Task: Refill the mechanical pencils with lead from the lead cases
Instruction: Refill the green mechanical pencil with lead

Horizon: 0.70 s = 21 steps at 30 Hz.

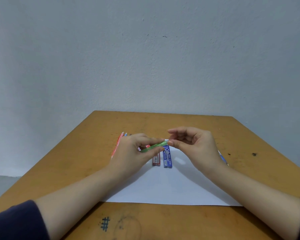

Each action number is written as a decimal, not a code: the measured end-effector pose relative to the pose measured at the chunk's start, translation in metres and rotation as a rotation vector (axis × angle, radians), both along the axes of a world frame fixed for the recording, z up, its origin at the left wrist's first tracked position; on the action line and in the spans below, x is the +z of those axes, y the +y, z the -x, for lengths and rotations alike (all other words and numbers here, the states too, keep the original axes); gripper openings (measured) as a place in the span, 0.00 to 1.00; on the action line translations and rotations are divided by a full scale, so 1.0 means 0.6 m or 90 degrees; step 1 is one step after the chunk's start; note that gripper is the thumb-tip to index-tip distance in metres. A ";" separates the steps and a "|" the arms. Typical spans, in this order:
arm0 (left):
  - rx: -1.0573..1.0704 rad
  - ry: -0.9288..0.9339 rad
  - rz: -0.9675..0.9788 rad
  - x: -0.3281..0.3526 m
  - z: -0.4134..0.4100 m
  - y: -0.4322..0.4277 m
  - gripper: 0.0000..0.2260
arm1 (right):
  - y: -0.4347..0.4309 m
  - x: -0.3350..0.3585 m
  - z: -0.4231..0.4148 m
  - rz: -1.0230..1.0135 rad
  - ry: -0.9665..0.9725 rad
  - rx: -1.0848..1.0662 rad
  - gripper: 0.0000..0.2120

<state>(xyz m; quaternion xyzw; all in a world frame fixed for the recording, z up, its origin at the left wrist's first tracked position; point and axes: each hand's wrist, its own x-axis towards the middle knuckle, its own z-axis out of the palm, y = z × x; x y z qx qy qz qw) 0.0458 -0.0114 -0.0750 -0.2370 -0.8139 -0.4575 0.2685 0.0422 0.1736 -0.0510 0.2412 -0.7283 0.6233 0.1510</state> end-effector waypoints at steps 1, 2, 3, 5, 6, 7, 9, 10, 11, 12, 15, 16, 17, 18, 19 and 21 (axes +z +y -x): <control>-0.006 0.002 -0.005 0.000 0.001 0.000 0.12 | 0.000 0.001 0.000 -0.013 -0.012 -0.016 0.13; -0.010 0.005 -0.007 -0.001 0.001 0.000 0.13 | 0.001 0.002 0.000 -0.030 -0.019 -0.033 0.11; -0.012 0.011 -0.005 -0.001 0.001 0.000 0.13 | 0.002 0.004 0.000 -0.051 -0.018 -0.047 0.09; -0.012 0.018 0.004 0.000 0.000 -0.001 0.14 | 0.002 0.006 -0.002 -0.083 -0.006 -0.059 0.08; -0.011 0.019 0.006 0.001 -0.001 0.000 0.13 | 0.003 0.007 -0.002 -0.088 -0.003 -0.059 0.08; -0.010 0.020 0.006 0.001 -0.002 0.000 0.13 | 0.003 0.008 -0.003 -0.088 -0.003 -0.059 0.08; -0.007 0.022 0.014 0.001 -0.003 -0.001 0.12 | 0.003 0.007 -0.004 -0.090 -0.007 -0.061 0.09; -0.008 0.021 0.017 0.001 -0.003 -0.002 0.12 | 0.002 0.006 -0.004 -0.092 -0.009 -0.062 0.09; -0.011 0.021 0.019 0.000 -0.004 -0.003 0.12 | 0.003 0.006 -0.004 -0.093 -0.011 -0.060 0.09; -0.010 0.023 0.024 -0.001 -0.004 -0.004 0.12 | 0.003 0.005 -0.004 -0.096 -0.012 -0.057 0.09; -0.004 0.020 0.028 -0.002 -0.002 -0.004 0.13 | 0.003 0.004 -0.002 -0.098 -0.014 -0.043 0.09; -0.001 0.015 0.026 -0.002 -0.002 -0.004 0.14 | 0.003 0.004 -0.001 -0.097 -0.015 -0.037 0.08; 0.004 0.013 0.027 -0.003 0.000 -0.004 0.15 | 0.004 0.003 0.001 -0.095 -0.016 -0.029 0.08; 0.011 0.014 0.031 -0.003 0.000 -0.004 0.16 | 0.005 0.002 0.002 -0.095 -0.016 -0.021 0.08; 0.014 0.015 0.030 -0.003 0.001 -0.005 0.15 | 0.006 0.001 0.003 -0.095 -0.015 -0.012 0.09; 0.011 0.015 0.024 -0.004 0.002 -0.006 0.14 | 0.008 0.000 0.004 -0.095 -0.013 0.001 0.09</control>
